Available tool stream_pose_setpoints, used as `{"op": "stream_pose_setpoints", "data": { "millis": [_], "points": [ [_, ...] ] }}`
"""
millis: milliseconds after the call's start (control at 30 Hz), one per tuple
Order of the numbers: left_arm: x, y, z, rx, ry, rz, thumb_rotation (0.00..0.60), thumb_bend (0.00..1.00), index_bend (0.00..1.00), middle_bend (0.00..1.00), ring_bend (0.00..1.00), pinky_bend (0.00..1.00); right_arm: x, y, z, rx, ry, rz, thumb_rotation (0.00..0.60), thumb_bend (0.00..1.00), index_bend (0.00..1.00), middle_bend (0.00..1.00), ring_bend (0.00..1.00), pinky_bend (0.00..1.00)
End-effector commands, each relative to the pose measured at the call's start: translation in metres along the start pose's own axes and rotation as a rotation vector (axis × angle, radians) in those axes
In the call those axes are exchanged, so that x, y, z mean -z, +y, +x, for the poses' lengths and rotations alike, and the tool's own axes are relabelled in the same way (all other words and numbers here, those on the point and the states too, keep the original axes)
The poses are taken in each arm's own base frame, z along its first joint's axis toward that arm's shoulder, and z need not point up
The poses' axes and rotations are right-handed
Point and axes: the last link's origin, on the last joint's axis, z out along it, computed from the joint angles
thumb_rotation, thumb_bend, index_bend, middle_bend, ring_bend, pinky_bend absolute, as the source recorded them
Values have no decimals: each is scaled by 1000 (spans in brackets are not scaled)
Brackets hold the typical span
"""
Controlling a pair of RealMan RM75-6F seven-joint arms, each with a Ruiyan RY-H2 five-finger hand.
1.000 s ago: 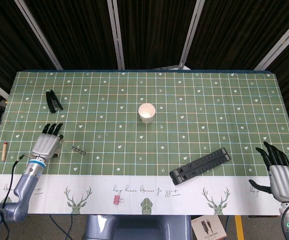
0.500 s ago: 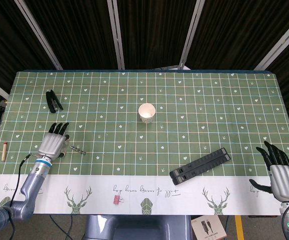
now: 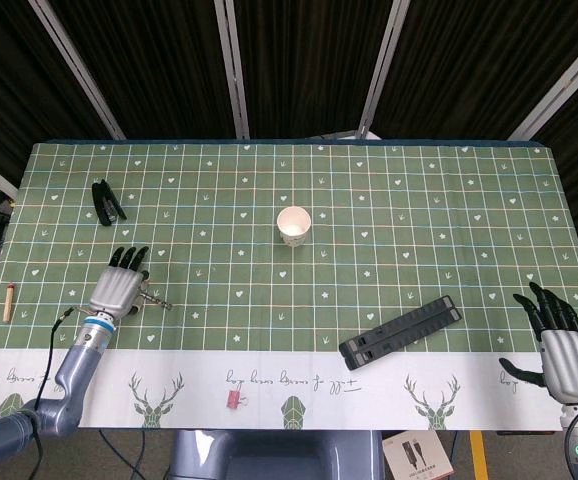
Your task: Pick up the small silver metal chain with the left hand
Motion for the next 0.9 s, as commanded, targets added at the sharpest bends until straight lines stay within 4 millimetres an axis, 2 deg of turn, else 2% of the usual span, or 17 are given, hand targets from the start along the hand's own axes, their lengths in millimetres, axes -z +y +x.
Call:
{"op": "stream_pose_setpoints", "data": {
  "millis": [33, 167, 300, 500, 900],
  "points": [
    [0, 2, -1, 1, -1, -3, 600, 324, 505, 0, 0, 0, 0, 0, 0, -1, 0, 0, 600, 71, 136, 0, 0, 99],
    [0, 5, -2, 2, -1, -7, 600, 330, 546, 0, 0, 0, 0, 0, 0, -3, 2, -3, 600, 71, 136, 0, 0, 99],
    [1, 5, -2, 1, 0, -8, 600, 379, 617, 0, 0, 0, 0, 1, 1, -4, 3, -3, 600, 70, 136, 0, 0, 99],
    [2, 2, 2, -6, 16, -9, 600, 405, 629, 0, 0, 0, 0, 1, 1, -5, 5, -4, 600, 71, 136, 0, 0, 99],
    [3, 3, 58, -127, 141, -97, 600, 411, 636, 0, 0, 0, 0, 1, 1, -6, 2, -15, 600, 72, 136, 0, 0, 100]
  ]
}}
